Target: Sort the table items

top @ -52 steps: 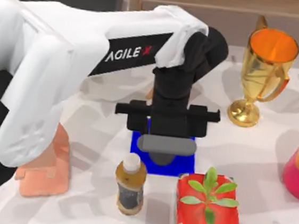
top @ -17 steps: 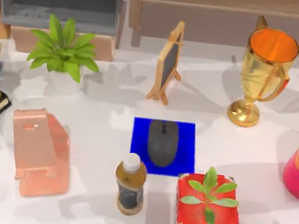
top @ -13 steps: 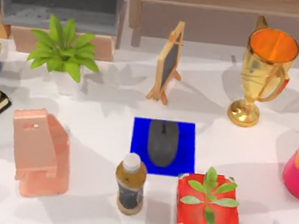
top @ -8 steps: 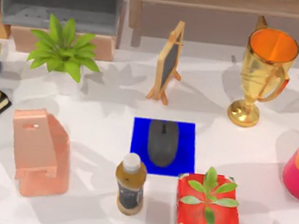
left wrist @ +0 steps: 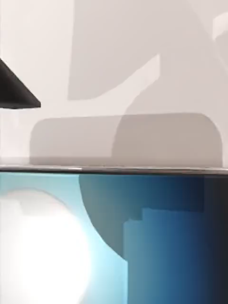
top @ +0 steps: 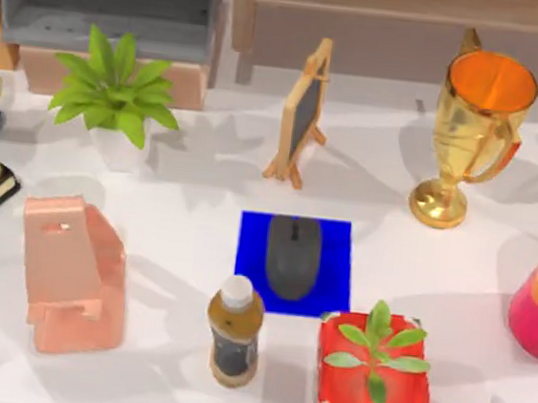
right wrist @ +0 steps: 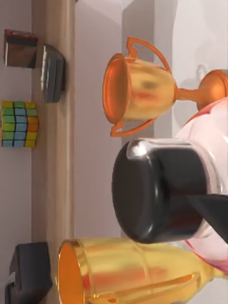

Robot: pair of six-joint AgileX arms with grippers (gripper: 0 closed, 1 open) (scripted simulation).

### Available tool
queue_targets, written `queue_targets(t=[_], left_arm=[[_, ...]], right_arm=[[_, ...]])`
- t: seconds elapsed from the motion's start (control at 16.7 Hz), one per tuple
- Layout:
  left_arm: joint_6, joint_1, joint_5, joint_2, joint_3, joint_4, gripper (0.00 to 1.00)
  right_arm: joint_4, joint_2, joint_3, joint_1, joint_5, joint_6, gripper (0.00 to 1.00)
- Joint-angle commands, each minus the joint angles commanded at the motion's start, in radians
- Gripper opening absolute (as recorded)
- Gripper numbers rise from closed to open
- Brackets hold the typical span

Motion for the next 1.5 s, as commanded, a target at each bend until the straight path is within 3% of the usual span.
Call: queue_targets(t=[0.42, 1.2, 1.5], left_arm=[[0.002, 0.002, 0.0, 0.04, -0.054, 0.085, 1.0], [0.002, 0.002, 0.0, 0.04, -0.054, 0.085, 0.02], [0.002, 0.002, 0.0, 0.04, -0.054, 0.085, 0.0]], right_arm=[[0.0, 0.0, 0.0, 0.0, 0.0, 0.0, 1.0], [0.0, 0.0, 0.0, 0.0, 0.0, 0.0, 1.0], [0.0, 0.0, 0.0, 0.0, 0.0, 0.0, 1.0]])
